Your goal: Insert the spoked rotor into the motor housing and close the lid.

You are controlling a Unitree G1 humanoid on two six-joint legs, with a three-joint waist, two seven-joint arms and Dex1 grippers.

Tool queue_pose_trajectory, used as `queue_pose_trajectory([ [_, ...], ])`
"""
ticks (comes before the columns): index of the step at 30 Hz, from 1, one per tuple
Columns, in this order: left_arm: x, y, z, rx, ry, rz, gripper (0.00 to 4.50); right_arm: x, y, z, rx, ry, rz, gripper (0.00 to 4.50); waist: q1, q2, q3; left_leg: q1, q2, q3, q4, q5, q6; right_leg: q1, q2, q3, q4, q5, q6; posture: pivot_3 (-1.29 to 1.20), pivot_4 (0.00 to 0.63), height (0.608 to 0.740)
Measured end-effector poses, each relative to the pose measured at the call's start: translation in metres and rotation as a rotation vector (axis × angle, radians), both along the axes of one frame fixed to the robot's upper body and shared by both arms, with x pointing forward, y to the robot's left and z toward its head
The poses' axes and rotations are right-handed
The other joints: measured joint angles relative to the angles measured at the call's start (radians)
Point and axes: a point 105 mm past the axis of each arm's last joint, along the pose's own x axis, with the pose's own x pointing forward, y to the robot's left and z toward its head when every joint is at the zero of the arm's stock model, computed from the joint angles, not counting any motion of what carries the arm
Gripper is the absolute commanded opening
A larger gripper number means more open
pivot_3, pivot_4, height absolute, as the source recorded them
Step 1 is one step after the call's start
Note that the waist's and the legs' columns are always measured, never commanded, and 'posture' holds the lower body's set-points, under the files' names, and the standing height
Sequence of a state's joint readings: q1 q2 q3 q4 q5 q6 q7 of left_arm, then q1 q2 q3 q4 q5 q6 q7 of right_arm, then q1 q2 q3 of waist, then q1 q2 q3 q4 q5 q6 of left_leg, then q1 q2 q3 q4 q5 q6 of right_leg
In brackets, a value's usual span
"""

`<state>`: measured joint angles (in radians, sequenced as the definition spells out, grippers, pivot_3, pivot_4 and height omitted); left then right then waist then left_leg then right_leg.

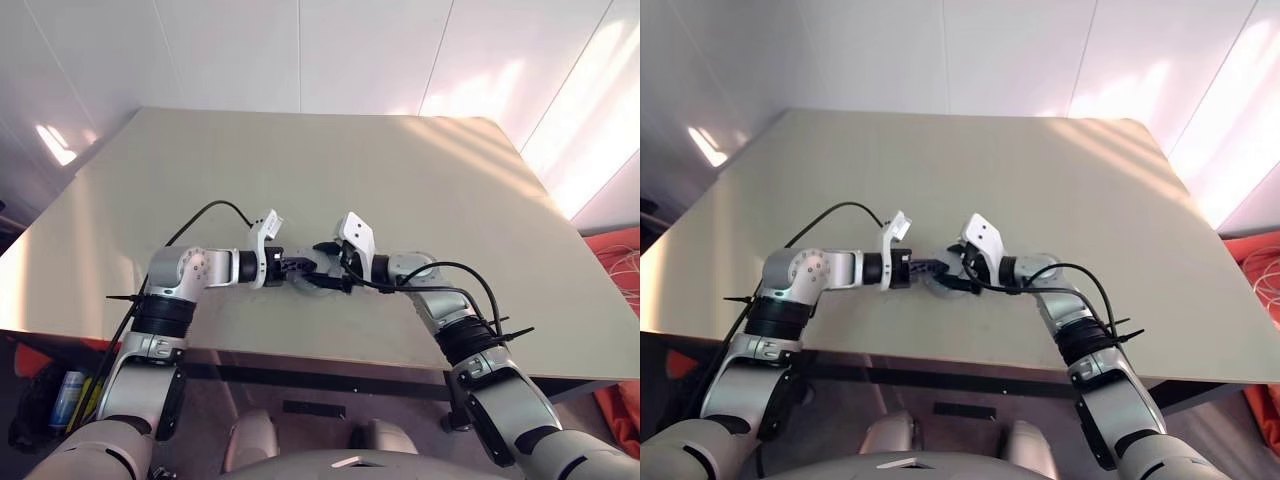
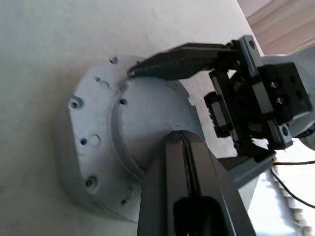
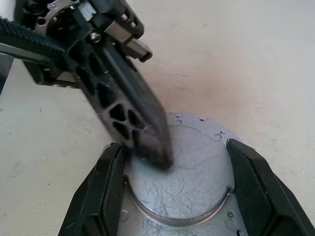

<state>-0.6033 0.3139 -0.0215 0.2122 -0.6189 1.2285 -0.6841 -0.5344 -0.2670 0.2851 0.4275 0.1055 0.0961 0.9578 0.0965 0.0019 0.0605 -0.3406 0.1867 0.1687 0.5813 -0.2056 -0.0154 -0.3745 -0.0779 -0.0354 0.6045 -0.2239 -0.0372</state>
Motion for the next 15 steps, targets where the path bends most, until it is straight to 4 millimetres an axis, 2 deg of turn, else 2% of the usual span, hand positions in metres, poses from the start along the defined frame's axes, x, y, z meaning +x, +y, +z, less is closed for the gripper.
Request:
queue_pose_trajectory([
  [4, -0.0006, 0.0006, 0.0, -0.001, 0.008, 0.0, 0.01, -0.0012, 0.0005, 0.0004, -0.001, 0.015, 0.007, 3.11, 0.0, 0.0, 0.0, 0.001, 0.0, 0.0, -0.002, 0.0, 0.0, 0.0, 0.0, 0.0, -0.001, -0.001, 0.001, 0.0, 0.0, 0.74],
  [8, -0.0019, -0.0001, 0.0004, -0.01, 0.018, -0.004, 0.0, -0.0041, -0.0035, 0.0021, -0.015, 0.022, 0.034, 4.46, 0.001, 0.0, 0.0, 0.0, -0.001, -0.001, -0.003, -0.001, 0.001, 0.001, 0.0, 0.0, -0.003, -0.001, 0.001, 0.0, 0.0, 0.74],
  [15, -0.0014, 0.0007, 0.0006, -0.011, 0.02, 0.003, 0.0, -0.0032, -0.0092, 0.0059, -0.036, 0.015, 0.022, 4.49, -0.002, 0.0, 0.0, 0.0, -0.001, -0.001, -0.004, 0.0, 0.0, 0.0, 0.0, 0.0, -0.003, -0.002, 0.003, 0.0, 0.0, 0.74],
])
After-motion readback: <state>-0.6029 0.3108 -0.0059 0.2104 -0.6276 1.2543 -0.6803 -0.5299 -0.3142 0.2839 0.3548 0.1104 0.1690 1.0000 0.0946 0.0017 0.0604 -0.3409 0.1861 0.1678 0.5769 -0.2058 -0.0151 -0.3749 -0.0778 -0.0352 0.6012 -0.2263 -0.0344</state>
